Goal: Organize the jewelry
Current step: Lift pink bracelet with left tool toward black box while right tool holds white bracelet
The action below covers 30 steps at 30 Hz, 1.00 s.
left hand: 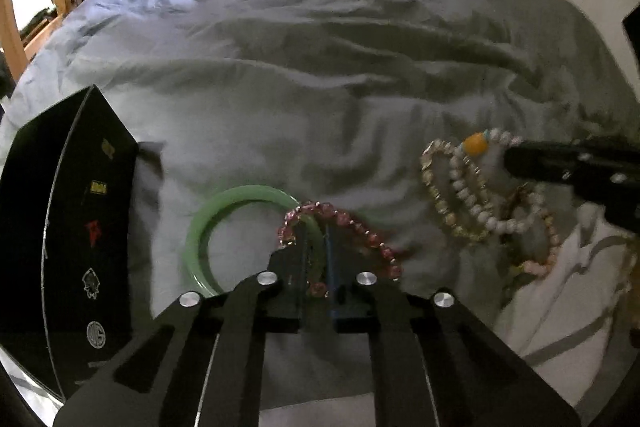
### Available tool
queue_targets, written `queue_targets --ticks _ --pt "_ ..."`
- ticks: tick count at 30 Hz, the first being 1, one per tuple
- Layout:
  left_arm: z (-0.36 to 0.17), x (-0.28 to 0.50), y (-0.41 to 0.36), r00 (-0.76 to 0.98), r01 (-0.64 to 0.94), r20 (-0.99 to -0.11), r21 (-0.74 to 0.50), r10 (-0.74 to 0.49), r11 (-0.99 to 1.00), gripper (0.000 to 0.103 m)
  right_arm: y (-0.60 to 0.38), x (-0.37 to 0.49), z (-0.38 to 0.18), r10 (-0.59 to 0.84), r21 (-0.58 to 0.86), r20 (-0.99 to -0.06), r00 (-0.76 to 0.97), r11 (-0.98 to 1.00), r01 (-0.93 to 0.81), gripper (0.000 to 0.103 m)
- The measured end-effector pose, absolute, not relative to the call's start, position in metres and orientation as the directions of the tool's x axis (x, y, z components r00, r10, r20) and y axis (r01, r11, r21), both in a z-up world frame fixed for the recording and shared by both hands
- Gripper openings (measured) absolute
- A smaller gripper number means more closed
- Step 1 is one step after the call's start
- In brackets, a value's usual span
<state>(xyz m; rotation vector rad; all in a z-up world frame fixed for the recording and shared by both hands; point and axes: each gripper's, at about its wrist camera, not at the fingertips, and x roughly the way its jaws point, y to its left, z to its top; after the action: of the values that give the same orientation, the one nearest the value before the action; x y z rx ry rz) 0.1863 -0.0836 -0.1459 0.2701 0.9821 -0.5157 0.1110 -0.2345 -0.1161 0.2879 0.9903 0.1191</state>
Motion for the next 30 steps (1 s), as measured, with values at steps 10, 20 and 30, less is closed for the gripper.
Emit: queue_targets --ticks 10,20,30 --pt "-0.134 0.184 -0.082 0.464 0.521 -0.828 -0.034 -0.316 0.853 0.003 -0.236 0.109 -0.115 0.226 0.297 -0.803 0.552 0.954 0.042 0.009" --pt "-0.137 0.169 -0.099 0.466 0.579 -0.824 0.008 -0.323 0.815 0.064 -0.237 0.11 -0.117 0.225 0.295 -0.807 0.546 0.954 0.043 0.009" --pt "-0.151 0.168 -0.103 0.435 0.58 -0.859 0.039 -0.269 0.814 0.013 -0.236 0.11 -0.119 0.224 0.297 -0.81 0.541 0.954 0.049 0.009"
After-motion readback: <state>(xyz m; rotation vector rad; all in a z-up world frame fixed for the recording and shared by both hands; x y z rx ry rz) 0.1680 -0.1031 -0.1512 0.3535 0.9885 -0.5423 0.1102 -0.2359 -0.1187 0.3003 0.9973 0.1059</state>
